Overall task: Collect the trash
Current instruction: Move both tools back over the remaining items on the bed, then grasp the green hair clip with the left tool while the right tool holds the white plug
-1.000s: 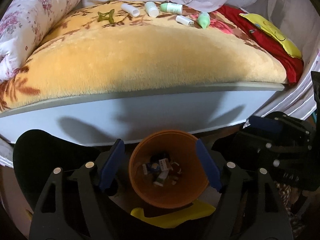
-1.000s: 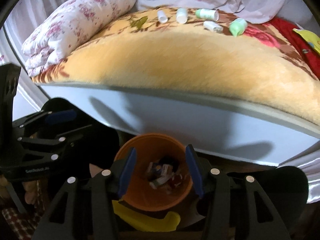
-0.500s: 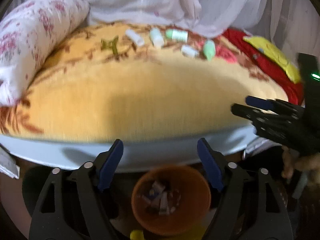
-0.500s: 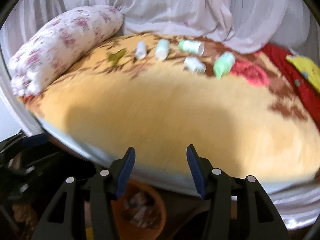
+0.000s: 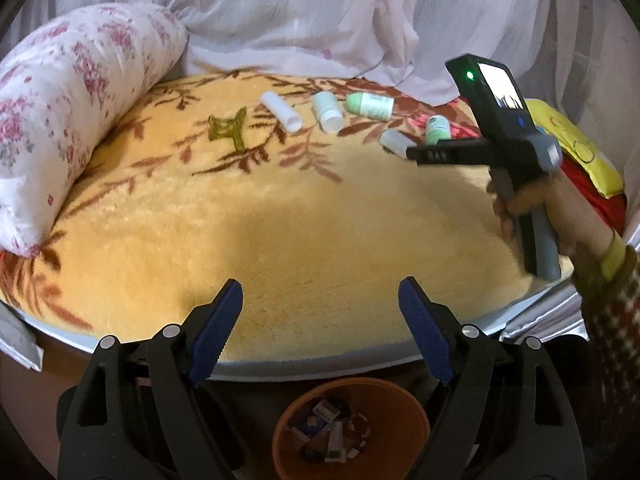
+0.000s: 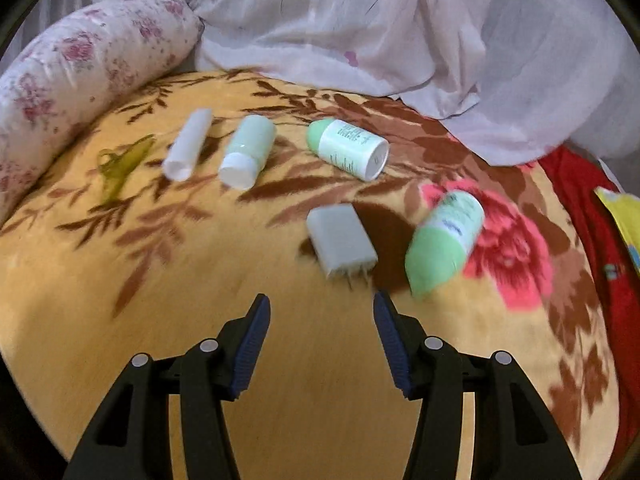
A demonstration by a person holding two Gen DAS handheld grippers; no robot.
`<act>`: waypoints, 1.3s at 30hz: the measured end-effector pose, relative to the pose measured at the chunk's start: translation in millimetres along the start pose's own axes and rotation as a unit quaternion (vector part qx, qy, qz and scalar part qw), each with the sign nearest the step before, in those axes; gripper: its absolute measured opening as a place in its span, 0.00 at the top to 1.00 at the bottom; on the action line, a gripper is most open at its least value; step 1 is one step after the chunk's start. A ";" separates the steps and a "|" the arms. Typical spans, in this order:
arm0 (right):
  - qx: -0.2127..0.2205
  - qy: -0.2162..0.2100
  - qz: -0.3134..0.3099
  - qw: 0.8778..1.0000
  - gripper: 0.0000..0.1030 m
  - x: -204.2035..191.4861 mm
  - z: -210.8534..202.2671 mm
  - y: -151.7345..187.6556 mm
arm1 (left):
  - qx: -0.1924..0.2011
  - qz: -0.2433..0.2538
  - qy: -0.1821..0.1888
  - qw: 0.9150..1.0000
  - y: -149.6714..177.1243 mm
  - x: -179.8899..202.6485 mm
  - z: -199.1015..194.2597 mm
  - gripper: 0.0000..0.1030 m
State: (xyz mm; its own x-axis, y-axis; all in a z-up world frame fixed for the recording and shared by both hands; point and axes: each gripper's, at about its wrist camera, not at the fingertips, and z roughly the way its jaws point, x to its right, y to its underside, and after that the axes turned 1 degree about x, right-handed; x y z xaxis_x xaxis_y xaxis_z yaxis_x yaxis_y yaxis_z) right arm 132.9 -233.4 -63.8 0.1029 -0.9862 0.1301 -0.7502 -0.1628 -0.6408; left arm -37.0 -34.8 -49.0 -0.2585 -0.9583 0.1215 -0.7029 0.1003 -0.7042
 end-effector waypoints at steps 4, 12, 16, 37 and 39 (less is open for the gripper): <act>-0.016 0.008 -0.014 1.000 0.47 2.3 24.4 -20.8 | -0.008 -0.007 -0.003 1.000 2.7 -6.1 6.0 0.24; -0.060 0.001 -0.005 0.998 0.46 11.8 70.7 -46.5 | -0.018 -0.015 -0.004 1.000 4.4 -12.2 13.3 0.24; -0.081 0.001 0.000 0.997 0.45 14.3 87.0 -48.5 | -0.020 -0.015 -0.004 1.000 5.2 -12.8 14.7 0.24; 0.047 -0.105 0.050 0.992 0.59 -15.5 -53.0 24.5 | 0.013 -0.045 -0.095 0.994 -106.7 -78.9 66.7 0.24; 0.059 -0.110 0.055 0.991 0.59 -18.2 -62.9 31.8 | 0.000 -0.053 -0.102 0.993 -126.2 -87.2 88.0 0.24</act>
State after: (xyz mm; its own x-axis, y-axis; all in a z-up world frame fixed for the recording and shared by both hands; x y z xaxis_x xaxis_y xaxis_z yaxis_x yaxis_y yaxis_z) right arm 66.1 -218.6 -39.0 0.1744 -0.9791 -0.1043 -0.6848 -0.0445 -0.7274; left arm 132.6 12.6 -32.3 -0.0434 -0.9978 0.0495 -0.7184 -0.0033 -0.6957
